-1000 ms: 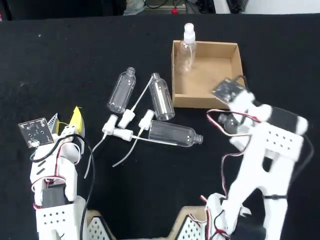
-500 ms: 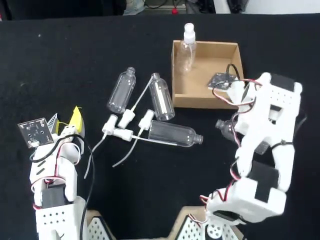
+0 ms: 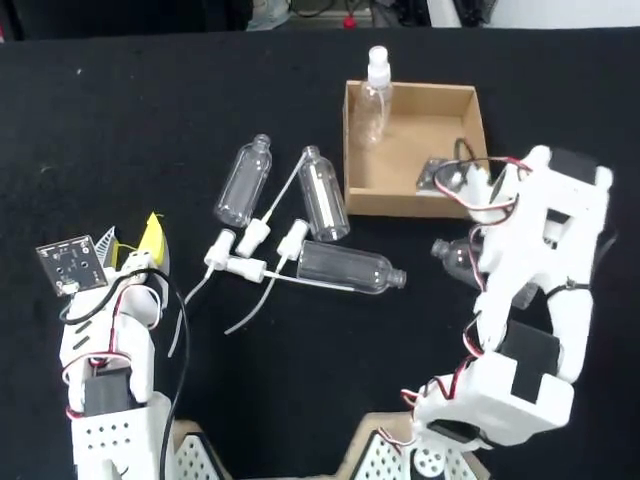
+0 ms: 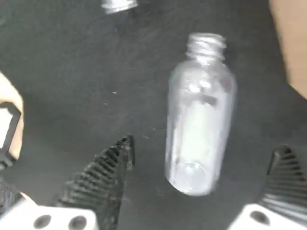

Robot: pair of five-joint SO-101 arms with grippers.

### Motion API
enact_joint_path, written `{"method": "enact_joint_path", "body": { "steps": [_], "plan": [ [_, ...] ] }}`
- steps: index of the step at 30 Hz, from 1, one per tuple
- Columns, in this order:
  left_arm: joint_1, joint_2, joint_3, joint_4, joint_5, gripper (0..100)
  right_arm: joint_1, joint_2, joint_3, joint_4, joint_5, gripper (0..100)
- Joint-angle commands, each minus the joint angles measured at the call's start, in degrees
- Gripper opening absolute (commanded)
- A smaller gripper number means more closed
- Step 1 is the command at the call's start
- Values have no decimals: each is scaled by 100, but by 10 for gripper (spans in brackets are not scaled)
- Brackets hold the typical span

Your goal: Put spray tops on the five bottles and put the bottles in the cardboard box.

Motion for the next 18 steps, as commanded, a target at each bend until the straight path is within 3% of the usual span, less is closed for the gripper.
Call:
{"method": "enact_joint_path", "body": {
  "steps": [1,12,15,18],
  "plan": [
    [57,-44,110,26,-9,195,53,-66,356,-149,149,414],
    [57,-44,110,26,-9,195,158,-31,1798,-1767,88,413],
    [57,-44,110,26,-9,195,237,-48,1938,-2040,-501,406],
    [57,-44,110,26,-9,195,413,-66,1912,-2119,-1081,279]
  ]
}}
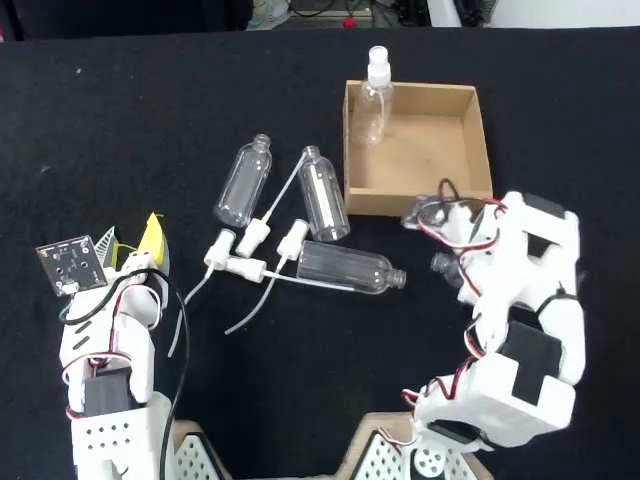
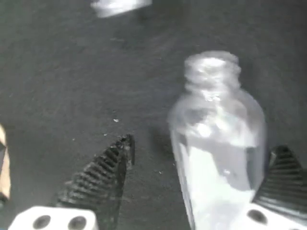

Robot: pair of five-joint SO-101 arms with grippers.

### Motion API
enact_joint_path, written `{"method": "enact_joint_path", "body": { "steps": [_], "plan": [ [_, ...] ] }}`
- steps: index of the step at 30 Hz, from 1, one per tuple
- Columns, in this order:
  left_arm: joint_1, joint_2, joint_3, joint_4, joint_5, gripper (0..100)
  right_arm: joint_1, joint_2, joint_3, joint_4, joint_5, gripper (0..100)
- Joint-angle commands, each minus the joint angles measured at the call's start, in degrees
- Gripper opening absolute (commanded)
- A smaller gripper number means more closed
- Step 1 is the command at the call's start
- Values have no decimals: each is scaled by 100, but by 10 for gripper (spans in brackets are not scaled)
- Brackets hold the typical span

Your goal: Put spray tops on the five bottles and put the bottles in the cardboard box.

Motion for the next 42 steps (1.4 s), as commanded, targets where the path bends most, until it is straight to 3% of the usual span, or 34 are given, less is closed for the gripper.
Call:
{"method": "enact_joint_path", "body": {
  "steps": [1,4,7,13,15,19,26,35,39,42],
  "plan": [
    [57,-44,110,26,-9,195,316,-66,-13,-132,-598,222],
    [57,-44,110,26,-9,195,712,-66,-22,-132,-818,102],
    [57,-44,110,26,-9,195,1284,-75,-145,-79,-1213,90],
    [57,-44,110,26,-9,195,2602,-22,-382,-79,-3341,89],
    [57,-44,110,26,-9,195,2866,-22,-382,-79,-3710,89],
    [57,-44,110,35,-9,195,2980,-22,-497,352,-3736,112],
    [57,-44,110,35,-9,195,2541,-22,-1332,1512,-3736,327],
    [57,-44,110,35,-9,195,1943,-57,-1798,1881,-3640,329],
    [57,-44,110,35,-9,195,1952,-31,-2492,2453,-2426,328],
    [57,-44,110,35,-9,195,1978,-66,-2967,2971,-2453,328]
  ]
}}
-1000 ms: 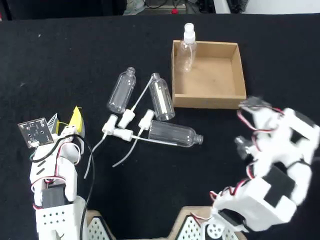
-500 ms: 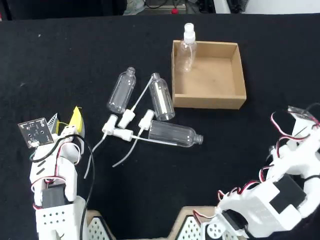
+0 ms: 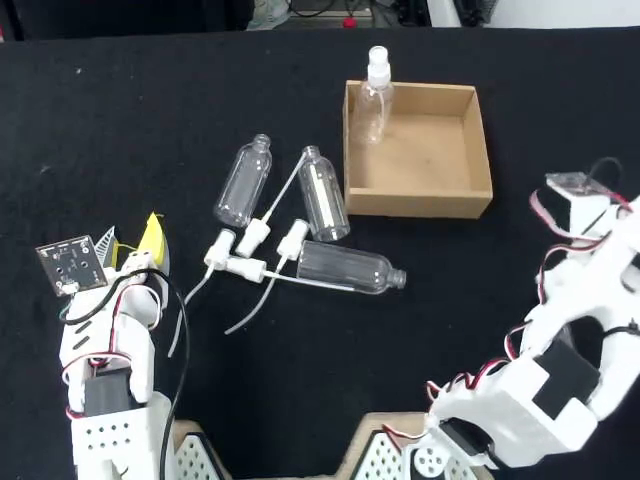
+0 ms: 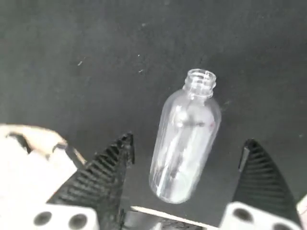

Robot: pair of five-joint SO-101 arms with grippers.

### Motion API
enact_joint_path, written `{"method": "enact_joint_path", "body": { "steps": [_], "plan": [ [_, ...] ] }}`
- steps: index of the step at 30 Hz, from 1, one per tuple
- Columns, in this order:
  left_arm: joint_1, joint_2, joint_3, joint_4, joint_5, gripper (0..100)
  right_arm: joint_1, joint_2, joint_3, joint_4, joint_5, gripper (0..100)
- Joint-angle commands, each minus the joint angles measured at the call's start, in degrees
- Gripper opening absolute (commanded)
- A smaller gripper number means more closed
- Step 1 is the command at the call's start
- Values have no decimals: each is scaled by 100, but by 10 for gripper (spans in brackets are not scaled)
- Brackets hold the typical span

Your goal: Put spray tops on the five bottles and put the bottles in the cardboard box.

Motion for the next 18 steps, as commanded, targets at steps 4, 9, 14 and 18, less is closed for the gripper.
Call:
{"method": "enact_joint_path", "body": {
  "steps": [4,9,14,18],
  "plan": [
    [57,-44,110,35,-9,195,-53,66,-462,369,-132,328],
    [57,-44,110,35,-9,195,-53,620,-426,343,-123,328],
    [57,-44,110,35,-9,195,299,1270,-426,114,-123,328],
    [57,-44,110,35,-9,195,668,1376,-400,-211,-123,331]
  ]
}}
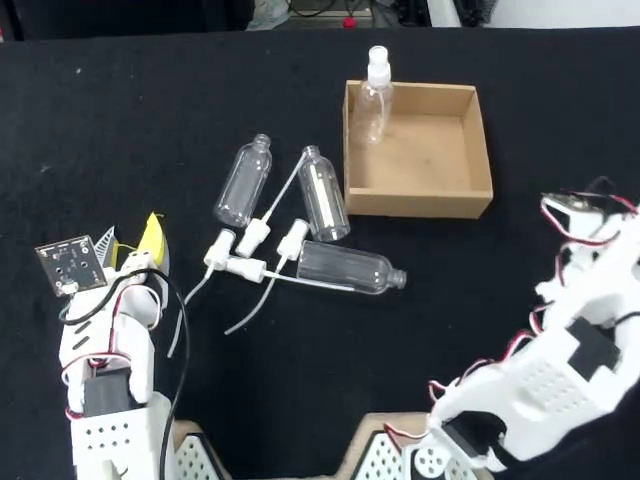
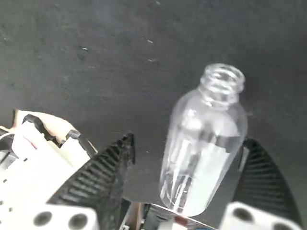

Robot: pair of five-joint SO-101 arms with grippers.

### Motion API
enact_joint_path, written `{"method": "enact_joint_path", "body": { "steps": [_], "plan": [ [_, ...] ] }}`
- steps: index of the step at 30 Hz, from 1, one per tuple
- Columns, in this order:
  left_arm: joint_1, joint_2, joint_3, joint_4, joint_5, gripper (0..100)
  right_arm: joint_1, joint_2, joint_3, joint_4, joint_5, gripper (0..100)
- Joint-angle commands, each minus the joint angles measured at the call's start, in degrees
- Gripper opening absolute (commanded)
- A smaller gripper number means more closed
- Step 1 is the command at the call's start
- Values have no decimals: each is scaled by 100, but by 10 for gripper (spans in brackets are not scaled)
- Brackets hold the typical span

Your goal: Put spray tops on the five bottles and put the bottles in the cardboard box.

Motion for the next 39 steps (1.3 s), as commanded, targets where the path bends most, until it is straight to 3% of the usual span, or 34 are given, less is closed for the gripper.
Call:
{"method": "enact_joint_path", "body": {
  "steps": [1,7,14,21,31,35,39],
  "plan": [
    [57,-44,110,35,-9,195,369,-57,-110,-316,0,331],
    [57,-44,110,35,-9,195,519,-66,576,-642,510,329],
    [57,-44,110,35,-9,195,422,-66,1182,-1424,519,326],
    [57,-44,110,35,-9,195,44,-75,1042,-1415,-185,113],
    [57,-44,110,35,-9,195,-1723,-48,268,-1503,-2022,156],
    [57,-44,110,35,-9,195,-1855,-40,-31,-1503,-2136,162],
    [57,-44,110,35,-9,195,-1829,-75,-40,-1371,-2136,287]
  ]
}}
